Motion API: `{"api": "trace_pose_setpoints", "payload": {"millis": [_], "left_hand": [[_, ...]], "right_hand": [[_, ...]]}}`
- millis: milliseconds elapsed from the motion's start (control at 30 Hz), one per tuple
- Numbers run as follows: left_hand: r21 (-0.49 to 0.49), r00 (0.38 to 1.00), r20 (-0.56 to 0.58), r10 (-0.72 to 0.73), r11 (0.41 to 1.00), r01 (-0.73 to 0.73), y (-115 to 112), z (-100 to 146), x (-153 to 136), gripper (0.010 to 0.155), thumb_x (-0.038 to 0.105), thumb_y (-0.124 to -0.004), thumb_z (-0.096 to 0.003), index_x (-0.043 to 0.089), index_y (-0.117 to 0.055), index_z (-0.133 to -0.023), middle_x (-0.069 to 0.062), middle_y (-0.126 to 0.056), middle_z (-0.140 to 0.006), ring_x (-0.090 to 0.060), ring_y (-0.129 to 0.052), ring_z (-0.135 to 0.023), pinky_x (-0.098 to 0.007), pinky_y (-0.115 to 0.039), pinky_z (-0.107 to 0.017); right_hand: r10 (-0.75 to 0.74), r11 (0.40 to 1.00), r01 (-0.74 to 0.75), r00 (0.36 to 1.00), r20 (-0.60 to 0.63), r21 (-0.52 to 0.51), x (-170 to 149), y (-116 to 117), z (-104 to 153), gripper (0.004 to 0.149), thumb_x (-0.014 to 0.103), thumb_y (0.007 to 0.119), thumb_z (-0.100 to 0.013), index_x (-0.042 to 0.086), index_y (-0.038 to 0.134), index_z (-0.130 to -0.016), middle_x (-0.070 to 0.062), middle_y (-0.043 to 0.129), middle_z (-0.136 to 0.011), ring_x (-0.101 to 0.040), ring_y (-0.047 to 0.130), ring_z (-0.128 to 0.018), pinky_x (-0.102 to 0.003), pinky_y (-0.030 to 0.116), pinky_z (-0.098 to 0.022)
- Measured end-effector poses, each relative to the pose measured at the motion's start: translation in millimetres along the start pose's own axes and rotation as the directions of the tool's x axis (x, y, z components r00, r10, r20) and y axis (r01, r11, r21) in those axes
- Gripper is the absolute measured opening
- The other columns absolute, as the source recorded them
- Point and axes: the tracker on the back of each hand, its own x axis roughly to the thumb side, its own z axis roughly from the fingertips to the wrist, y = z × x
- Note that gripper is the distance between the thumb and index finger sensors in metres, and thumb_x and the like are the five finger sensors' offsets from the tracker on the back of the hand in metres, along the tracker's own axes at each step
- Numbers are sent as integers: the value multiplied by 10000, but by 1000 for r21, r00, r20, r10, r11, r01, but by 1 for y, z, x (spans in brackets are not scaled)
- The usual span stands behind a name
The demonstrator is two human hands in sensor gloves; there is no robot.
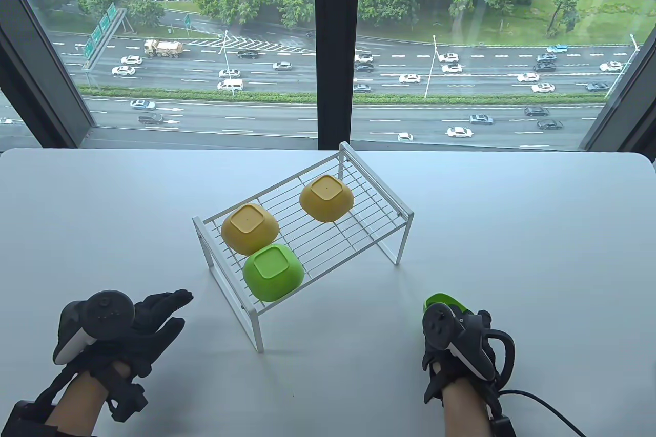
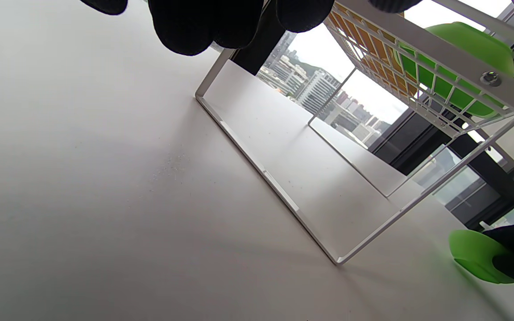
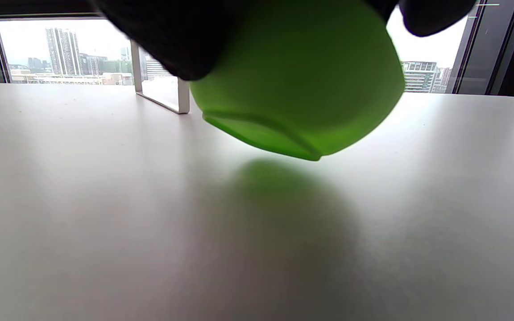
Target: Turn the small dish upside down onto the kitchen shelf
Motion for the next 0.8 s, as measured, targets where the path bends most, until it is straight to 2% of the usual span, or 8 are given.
{"api": "trace_pose_setpoints", "payload": {"millis": [367, 800], "left_hand": [[-8, 1000, 6, 5, 1000, -5, -1, 0, 0, 669, 547, -586, -477, 301, -543, -1097, -116, -569, -1153, -403, -665, -997, -689, -532, -744], [-18, 1000, 4, 5, 1000, -4, -2, -1, -1, 669, 547, -586, -477, 301, -543, -1098, -114, -568, -1153, -402, -666, -996, -689, -532, -743]], "right_hand": [[-67, 992, 71, 997, 40, -102, 4, -19, 9, 503, 346, 825, -480, 222, 736, -960, -52, 868, -787, -282, 856, -678, -645, 557, -697], [-129, 974, 144, 987, 93, -176, 7, -32, 17, 503, 341, 814, -481, 241, 749, -969, -48, 862, -792, -278, 849, -684, -641, 547, -702]]}}
